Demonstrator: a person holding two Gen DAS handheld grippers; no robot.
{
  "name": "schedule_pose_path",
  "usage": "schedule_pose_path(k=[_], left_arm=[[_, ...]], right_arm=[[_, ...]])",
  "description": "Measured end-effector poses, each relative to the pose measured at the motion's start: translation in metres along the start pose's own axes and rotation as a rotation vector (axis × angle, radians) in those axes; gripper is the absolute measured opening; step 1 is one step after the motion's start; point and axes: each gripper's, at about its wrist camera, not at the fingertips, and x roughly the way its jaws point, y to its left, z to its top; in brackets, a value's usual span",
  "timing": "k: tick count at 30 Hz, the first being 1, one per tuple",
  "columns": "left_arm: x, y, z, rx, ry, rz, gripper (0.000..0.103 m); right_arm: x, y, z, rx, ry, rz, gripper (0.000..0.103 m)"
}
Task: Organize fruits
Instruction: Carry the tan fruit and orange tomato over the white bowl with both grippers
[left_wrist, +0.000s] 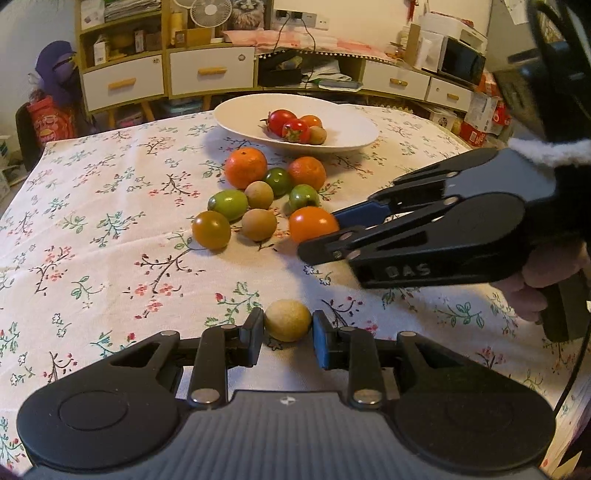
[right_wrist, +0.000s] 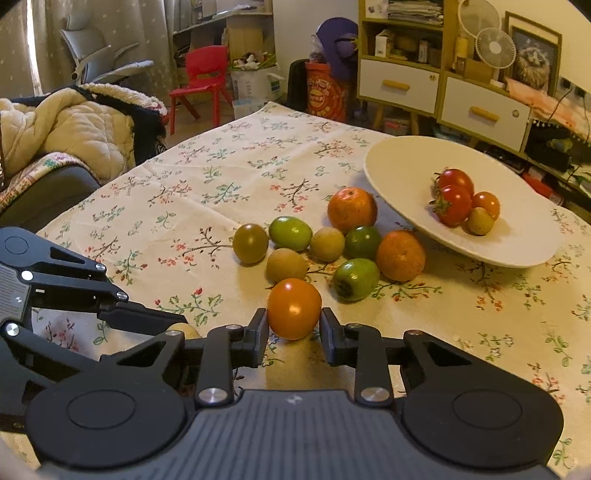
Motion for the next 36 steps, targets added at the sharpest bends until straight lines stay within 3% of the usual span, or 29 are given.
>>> schedule_pose_path(k=[24, 36], left_arm=[[0.0, 0.001, 0.048, -0.082, -0.049, 0.002, 0.025], [0.01, -0.004, 0.069, -0.132, -0.06, 0.001, 0.025]], right_arm=[[-0.037, -0.028, 0.023, 0.061, -0.052, -0.079, 0.026], [-0.034, -0.054, 0.032, 0.091, -0.079, -0.097, 0.026]])
